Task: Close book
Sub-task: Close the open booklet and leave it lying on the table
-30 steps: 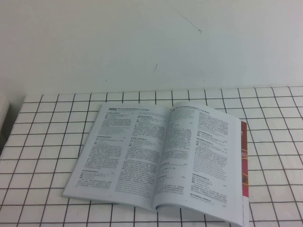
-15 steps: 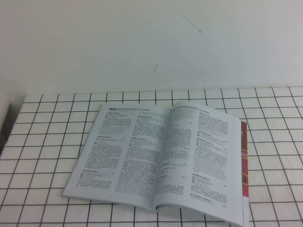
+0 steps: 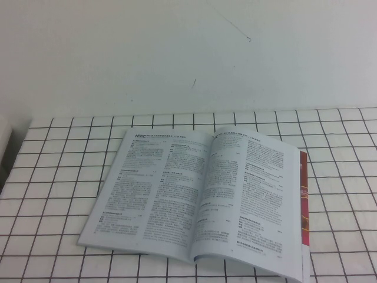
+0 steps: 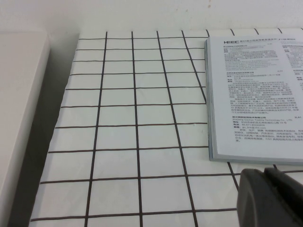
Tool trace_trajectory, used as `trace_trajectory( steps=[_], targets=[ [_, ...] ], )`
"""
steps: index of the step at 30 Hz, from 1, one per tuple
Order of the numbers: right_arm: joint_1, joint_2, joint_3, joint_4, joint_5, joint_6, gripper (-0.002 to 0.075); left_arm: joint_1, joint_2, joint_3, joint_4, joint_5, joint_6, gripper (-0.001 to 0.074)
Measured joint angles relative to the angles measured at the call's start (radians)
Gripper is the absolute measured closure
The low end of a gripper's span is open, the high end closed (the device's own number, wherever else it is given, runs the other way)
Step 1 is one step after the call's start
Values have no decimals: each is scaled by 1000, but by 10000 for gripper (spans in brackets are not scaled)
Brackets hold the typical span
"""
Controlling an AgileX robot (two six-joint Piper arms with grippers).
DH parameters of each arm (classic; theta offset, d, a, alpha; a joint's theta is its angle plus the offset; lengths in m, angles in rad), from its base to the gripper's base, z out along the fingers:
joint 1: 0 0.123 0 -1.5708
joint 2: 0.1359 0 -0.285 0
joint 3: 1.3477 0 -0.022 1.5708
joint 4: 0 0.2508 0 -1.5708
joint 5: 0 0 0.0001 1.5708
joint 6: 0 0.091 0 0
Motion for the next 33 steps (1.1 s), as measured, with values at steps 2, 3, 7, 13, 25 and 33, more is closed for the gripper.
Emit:
trace_trajectory(
  steps=[2,3,7,13,25,33],
  targets=[
    [0,0,0,0,0,0,729,0,0,0,0,0,0,738],
    [0,0,0,0,0,0,729,0,0,0,0,0,0,738],
    [0,0,0,0,0,0,729,0,0,0,0,0,0,738],
    [0,0,0,0,0,0,729,0,0,0,0,0,4,738],
    [0,0,0,0,0,0,729,0,0,1,0,-12,4,738],
    [0,0,6,0,-38,0,729,0,0,11,0,-97,4,738]
  ],
)
